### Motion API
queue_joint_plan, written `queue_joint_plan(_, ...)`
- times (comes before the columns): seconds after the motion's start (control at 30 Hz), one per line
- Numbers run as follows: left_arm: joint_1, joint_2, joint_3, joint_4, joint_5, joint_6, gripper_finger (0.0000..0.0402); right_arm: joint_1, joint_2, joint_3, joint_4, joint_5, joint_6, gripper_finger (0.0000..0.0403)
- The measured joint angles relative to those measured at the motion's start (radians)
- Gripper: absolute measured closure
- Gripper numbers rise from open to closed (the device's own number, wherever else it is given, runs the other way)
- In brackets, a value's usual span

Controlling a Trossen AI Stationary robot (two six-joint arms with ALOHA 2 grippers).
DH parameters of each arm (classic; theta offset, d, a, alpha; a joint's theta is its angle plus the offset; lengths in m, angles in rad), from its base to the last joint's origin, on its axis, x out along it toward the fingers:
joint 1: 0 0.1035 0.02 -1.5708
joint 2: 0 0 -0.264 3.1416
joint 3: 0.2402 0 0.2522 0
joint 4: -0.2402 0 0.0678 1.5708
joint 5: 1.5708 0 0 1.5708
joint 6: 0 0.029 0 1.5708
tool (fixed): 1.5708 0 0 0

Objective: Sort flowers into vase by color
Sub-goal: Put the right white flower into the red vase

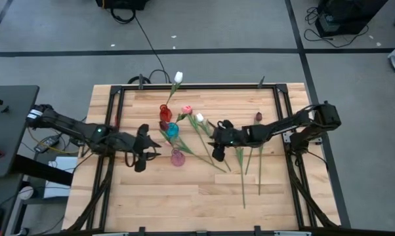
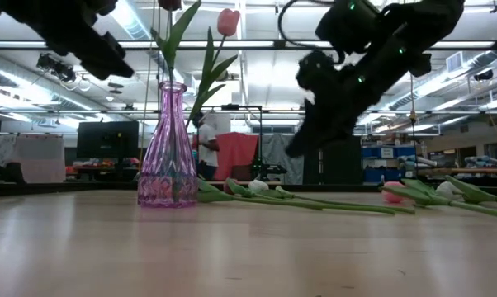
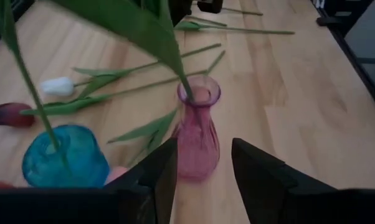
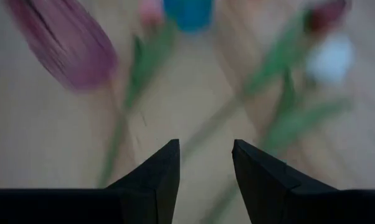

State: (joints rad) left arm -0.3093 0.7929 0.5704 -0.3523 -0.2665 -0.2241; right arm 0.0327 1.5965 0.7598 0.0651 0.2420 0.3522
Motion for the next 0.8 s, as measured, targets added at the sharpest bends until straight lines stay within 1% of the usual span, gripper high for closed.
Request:
queue_joint_plan(0.2,-0.033,-0.076,-0.003,-0.008,-0.044,-0.016,0.0245,0.027,-0.059,0.088,-0.499,-0.016,0.219,0.0243)
queue_joint_plan(0.27,-0.033,-0.082,-0.005,-0.018,-0.046,-0.022,0.0245,0.029,-0.074,0.105,-0.649,-0.07,0.283,0.0243)
queue_joint_plan(0.37,-0.033,-0.08,-0.004,-0.014,-0.046,-0.045,0.0245,0.012,-0.096,0.105,-0.839,-0.2,0.362,0.0243)
queue_joint_plan(0.43,-0.033,-0.073,-0.004,-0.012,-0.046,-0.064,0.0245,0.001,-0.098,0.105,-0.945,-0.242,0.397,0.0245)
queue_joint_plan(0.47,-0.033,-0.071,-0.004,-0.014,-0.046,-0.07,0.0245,-0.005,-0.098,0.104,-0.994,-0.245,0.412,0.0246)
queue_joint_plan(0.63,-0.033,-0.067,-0.004,-0.036,-0.045,-0.098,0.0245,-0.023,-0.099,0.104,-1.155,-0.285,0.454,0.0252)
queue_joint_plan(0.7,-0.033,-0.067,-0.004,-0.04,-0.045,-0.107,0.0245,-0.025,-0.099,0.096,-1.159,-0.321,0.458,0.0255)
queue_joint_plan(0.8,-0.033,-0.067,-0.004,-0.048,-0.037,-0.122,0.0245,-0.028,-0.099,0.061,-1.153,-0.416,0.459,0.0261)
